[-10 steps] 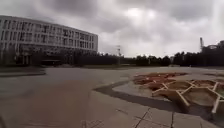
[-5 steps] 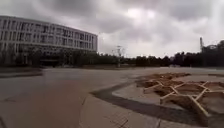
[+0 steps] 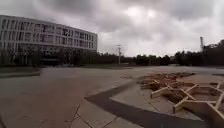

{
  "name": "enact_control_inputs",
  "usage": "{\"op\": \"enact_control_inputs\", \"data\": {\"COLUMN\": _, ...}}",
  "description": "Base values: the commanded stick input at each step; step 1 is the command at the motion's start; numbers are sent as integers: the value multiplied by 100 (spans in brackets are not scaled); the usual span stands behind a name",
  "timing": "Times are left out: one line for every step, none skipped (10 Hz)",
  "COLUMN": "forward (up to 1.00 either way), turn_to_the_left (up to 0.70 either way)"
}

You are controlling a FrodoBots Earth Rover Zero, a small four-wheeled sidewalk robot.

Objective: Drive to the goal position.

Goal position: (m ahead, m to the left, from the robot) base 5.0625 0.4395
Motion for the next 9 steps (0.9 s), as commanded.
{"op": "enact_control_inputs", "data": {"forward": 70, "turn_to_the_left": 0}}
{"op": "enact_control_inputs", "data": {"forward": 70, "turn_to_the_left": 0}}
{"op": "enact_control_inputs", "data": {"forward": 70, "turn_to_the_left": 0}}
{"op": "enact_control_inputs", "data": {"forward": 70, "turn_to_the_left": 0}}
{"op": "enact_control_inputs", "data": {"forward": 70, "turn_to_the_left": 0}}
{"op": "enact_control_inputs", "data": {"forward": 70, "turn_to_the_left": 0}}
{"op": "enact_control_inputs", "data": {"forward": 70, "turn_to_the_left": 0}}
{"op": "enact_control_inputs", "data": {"forward": 70, "turn_to_the_left": 0}}
{"op": "enact_control_inputs", "data": {"forward": 70, "turn_to_the_left": 0}}
